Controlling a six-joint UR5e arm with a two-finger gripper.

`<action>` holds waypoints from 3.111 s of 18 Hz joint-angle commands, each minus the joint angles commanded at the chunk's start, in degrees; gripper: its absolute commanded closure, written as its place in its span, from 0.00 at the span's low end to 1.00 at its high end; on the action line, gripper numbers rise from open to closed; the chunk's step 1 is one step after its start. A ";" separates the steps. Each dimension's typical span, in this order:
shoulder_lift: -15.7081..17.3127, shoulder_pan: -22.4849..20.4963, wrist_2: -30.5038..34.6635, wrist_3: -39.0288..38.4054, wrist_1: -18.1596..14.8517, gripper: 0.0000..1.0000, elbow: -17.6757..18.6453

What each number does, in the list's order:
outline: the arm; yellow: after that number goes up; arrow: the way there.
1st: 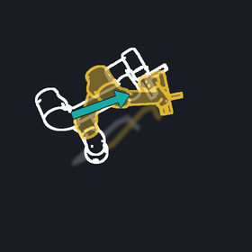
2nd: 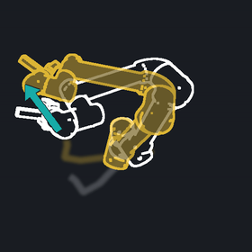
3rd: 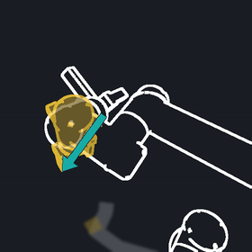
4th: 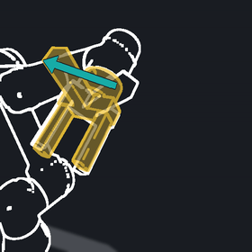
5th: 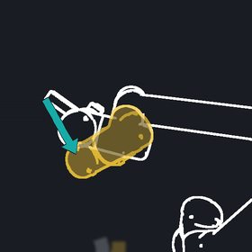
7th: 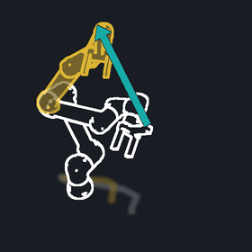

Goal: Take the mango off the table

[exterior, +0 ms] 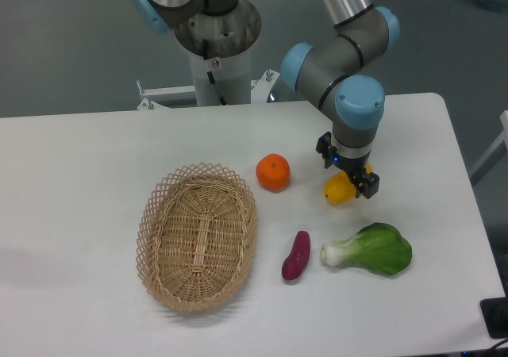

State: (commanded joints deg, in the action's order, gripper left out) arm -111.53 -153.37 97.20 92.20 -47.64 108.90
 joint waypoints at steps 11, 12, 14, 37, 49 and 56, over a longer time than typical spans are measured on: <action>-0.26 0.09 -0.08 -0.79 1.58 0.42 0.62; -0.26 0.09 -0.09 -0.79 1.58 0.46 0.62; -0.26 0.09 -0.09 -0.79 1.58 0.49 0.53; 2.28 -0.08 -20.73 -11.60 -15.45 0.53 -25.65; 2.37 -5.97 -25.84 -6.08 -27.68 0.53 -33.92; 2.46 -6.50 -25.75 -4.75 -28.12 0.53 -33.92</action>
State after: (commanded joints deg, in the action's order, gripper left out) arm -109.07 -159.87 71.46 87.45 -75.76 74.97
